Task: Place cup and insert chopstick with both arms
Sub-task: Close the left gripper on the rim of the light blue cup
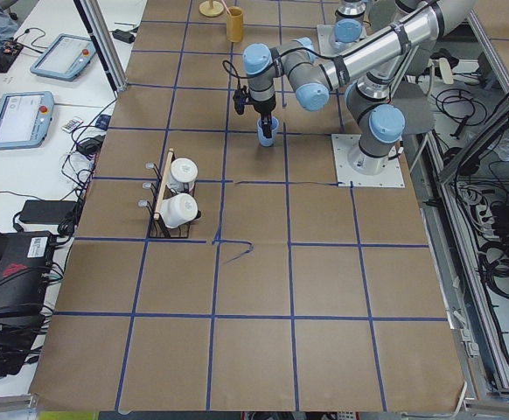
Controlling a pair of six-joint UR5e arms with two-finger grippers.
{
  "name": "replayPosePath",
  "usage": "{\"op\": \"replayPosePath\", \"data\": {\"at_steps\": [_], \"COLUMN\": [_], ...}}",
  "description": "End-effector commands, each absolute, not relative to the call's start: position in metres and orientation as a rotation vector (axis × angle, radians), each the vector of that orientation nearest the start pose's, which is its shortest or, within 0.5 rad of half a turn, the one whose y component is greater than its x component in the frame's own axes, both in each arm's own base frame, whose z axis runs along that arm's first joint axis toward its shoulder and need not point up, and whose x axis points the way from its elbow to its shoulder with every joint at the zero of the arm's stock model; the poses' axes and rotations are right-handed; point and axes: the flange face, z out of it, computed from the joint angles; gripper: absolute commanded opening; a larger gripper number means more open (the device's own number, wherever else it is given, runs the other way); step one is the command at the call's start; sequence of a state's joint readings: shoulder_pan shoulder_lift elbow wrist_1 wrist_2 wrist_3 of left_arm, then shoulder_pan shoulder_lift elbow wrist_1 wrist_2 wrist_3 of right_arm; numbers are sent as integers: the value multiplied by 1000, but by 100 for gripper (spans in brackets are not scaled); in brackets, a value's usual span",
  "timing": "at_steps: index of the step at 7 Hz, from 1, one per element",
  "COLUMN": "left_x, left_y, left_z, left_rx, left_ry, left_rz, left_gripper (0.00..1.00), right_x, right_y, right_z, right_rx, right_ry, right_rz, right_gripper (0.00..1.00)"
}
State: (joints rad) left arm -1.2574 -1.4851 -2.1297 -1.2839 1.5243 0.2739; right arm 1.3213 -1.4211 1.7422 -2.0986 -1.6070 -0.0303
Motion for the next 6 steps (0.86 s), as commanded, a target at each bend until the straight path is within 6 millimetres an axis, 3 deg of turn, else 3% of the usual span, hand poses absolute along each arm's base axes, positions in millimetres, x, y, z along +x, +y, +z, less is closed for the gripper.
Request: {"op": "replayPosePath", "data": {"at_steps": [1,2,4,6], "left_x": [-18,-31,-37,-43], "left_y": [-413,-414,-405,-381], "left_z": [282,282,266,231], "left_rx": [-211,-282,-208,-200], "left_ry": [3223,3205,3199,3196], "left_rz": [238,210,147,115], "left_gripper": [97,94,94,95], "right_x": [-13,-15,-15,-15], "right_y": [-576,-582,-584,-584], "right_z": [354,348,351,351], "right_rx": [375,376,376,375], "right_ry": [3160,3158,3156,3155], "right_rz": [-334,-382,-424,-422], "right_gripper": [85,80,56,37]}}
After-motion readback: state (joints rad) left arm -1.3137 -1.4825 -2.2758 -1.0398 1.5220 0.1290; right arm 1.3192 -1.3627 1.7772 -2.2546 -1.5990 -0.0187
